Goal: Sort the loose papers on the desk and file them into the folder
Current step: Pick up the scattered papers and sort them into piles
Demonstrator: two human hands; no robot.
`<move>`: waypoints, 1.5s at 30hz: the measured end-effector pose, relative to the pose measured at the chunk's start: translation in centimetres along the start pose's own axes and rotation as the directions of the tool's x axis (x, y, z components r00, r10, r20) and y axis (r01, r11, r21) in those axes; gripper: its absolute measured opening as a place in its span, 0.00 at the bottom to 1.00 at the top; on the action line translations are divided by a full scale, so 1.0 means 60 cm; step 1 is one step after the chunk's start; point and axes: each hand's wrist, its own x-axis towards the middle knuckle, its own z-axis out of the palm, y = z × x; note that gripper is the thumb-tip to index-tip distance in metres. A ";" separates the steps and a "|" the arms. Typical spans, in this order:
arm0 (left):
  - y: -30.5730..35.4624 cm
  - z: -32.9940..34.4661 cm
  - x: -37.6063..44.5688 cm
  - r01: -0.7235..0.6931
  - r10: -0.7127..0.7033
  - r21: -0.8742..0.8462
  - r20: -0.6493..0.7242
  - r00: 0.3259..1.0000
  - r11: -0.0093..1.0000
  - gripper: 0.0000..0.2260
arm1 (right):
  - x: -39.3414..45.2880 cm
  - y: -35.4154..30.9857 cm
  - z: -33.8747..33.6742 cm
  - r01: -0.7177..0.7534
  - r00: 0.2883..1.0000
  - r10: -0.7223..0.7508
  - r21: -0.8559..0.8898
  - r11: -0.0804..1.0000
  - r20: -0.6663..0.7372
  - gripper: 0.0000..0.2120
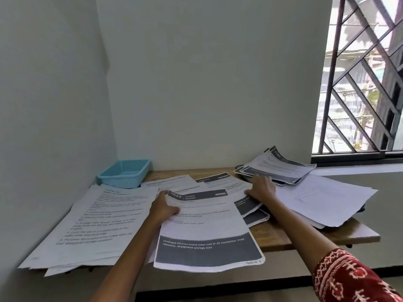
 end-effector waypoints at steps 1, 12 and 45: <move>-0.006 0.004 0.004 -0.026 0.026 -0.052 -0.004 1.000 0.998 0.31 | 0.005 -0.002 0.000 -0.012 1.000 0.012 0.028 1.000 0.008 0.25; -0.039 0.026 0.019 -0.164 0.122 -0.225 -0.187 0.975 0.960 0.06 | 0.045 0.012 -0.092 0.061 0.895 0.098 0.337 0.940 -0.436 0.08; -0.049 0.008 0.017 0.007 -0.113 -0.603 -0.138 0.984 0.798 0.22 | -0.019 -0.061 0.017 0.159 0.958 -0.156 0.008 0.987 0.242 0.29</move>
